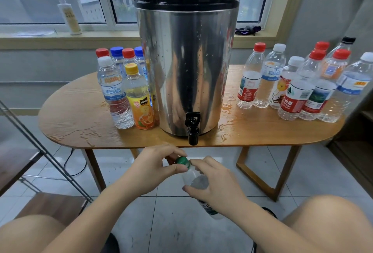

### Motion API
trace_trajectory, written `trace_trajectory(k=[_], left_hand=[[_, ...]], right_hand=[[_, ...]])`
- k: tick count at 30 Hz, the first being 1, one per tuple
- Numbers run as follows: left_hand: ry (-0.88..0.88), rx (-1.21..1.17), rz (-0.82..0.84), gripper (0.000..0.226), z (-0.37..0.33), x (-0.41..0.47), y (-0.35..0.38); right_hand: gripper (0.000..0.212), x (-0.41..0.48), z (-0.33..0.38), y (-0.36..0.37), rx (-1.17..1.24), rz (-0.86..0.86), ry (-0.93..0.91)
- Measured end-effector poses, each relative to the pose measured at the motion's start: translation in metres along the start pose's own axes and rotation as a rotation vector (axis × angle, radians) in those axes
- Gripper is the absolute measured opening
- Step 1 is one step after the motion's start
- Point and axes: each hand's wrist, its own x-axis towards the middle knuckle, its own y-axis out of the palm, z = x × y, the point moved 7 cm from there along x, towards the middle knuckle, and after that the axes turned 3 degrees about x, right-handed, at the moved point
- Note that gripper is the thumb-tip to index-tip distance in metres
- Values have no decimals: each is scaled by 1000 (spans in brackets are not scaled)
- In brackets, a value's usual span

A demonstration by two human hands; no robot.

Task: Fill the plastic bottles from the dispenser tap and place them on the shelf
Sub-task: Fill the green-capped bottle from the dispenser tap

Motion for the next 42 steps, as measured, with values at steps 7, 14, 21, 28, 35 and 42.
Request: trace_trajectory(k=[7,14,21,28,35,42], left_hand=[[-5,224,-227,39,11,8,-31],[-98,370,-234,46,40,16,-46],[-110,322,-234,57,42,18,-49],[-15,14,-370,41,-6,14,-60],[5,-293,-362,15,-50,21,-50],[-32,-398,-400,22,-58,34,-44]], right_hand=[[69,3,-7,-1,76,-40,41],[53,5,-17,-1,174,-64,114],[53,5,-20,-3,199,-68,163],[50,7,-18,-2,209,-68,181],[59,10,-15,-2,226,-80,210],[61,13,-16,-3,218,-82,233]])
